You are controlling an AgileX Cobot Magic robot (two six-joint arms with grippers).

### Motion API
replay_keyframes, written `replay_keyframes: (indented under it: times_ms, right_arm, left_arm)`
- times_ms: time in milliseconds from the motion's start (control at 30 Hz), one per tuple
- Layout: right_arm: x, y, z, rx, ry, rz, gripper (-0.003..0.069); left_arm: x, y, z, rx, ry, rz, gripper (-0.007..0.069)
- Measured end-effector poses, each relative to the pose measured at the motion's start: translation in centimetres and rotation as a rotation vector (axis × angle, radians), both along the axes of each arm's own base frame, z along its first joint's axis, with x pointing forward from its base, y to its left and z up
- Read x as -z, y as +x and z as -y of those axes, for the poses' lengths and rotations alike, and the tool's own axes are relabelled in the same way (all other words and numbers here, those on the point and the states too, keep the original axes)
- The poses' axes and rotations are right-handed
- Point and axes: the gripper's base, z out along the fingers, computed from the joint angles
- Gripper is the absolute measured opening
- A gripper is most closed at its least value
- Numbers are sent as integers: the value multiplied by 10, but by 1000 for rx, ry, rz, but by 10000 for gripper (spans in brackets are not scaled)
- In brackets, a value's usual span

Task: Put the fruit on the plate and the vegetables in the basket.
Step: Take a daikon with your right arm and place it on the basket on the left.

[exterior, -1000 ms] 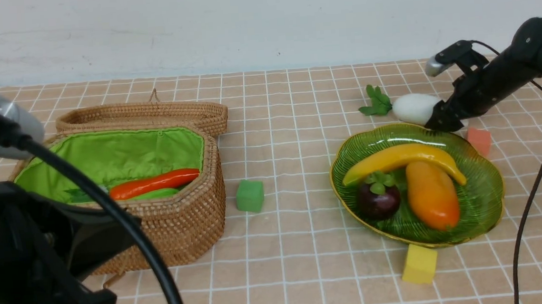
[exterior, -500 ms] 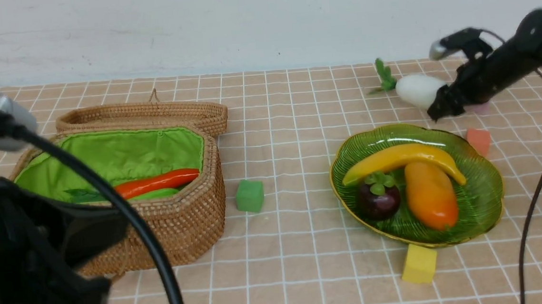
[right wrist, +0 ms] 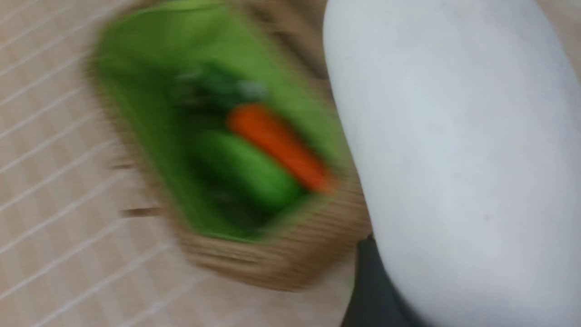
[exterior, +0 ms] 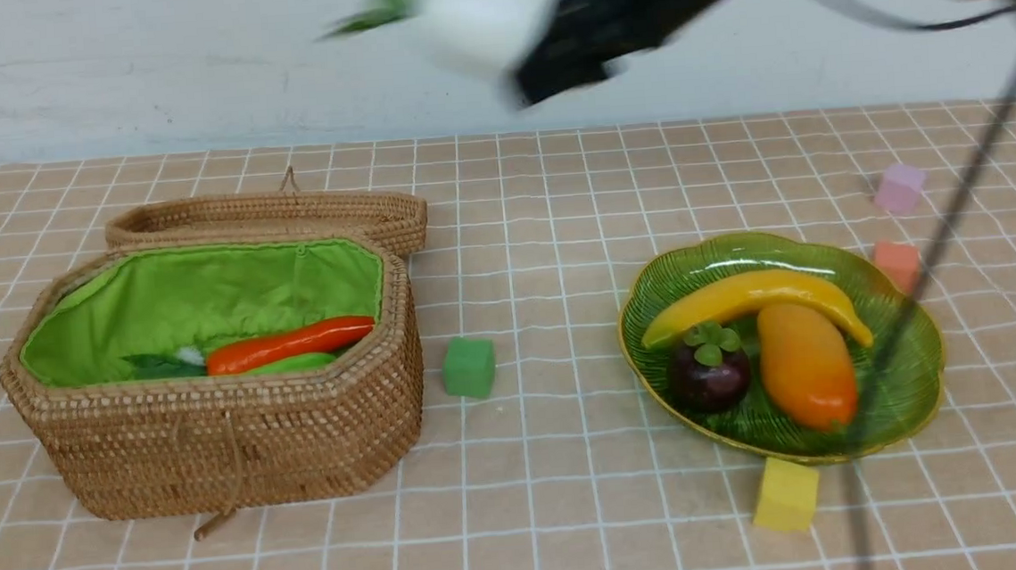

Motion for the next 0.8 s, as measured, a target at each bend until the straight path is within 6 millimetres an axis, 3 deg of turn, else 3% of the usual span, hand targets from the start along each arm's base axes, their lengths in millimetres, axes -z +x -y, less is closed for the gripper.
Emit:
replay_keyframes:
  times_ms: [100, 133, 200, 400, 500, 600, 667, 767, 800]
  right_arm:
    - [9, -30, -51, -123, -16, -15, 445]
    - [10, -32, -54, -129, -18, -16, 445]
    - [25, -48, -84, -186, -77, -7, 445]
    - [60, -54, -122, -185, -154, 55, 470]
    - [63, -49, -125, -126, -158, 98, 603]
    - [51, -48, -119, -53, -165, 108, 671]
    - [40, -51, -112, -21, -180, 101, 669]
    - [-4, -69, -84, 88, -230, 93, 568]
    - [-8, -70, -82, 100, -227, 91, 547]
  left_arm:
    - [-1, -8, -8, -11, -15, 9, -13]
    - [-1, -9, -9, -12, -17, 10, -13]
    - [-1, -14, -13, -7, -25, 14, -13]
    - [-1, -21, -12, 65, -20, 3, -13]
    - [0, -21, -10, 101, -6, 4, -13]
    - [-2, -20, -7, 136, 2, 37, -13]
    - [-2, -19, -6, 148, -1, 49, -13]
    - [6, -17, 2, 214, -33, 128, -13]
    - [7, -17, 3, 220, -35, 133, -13]
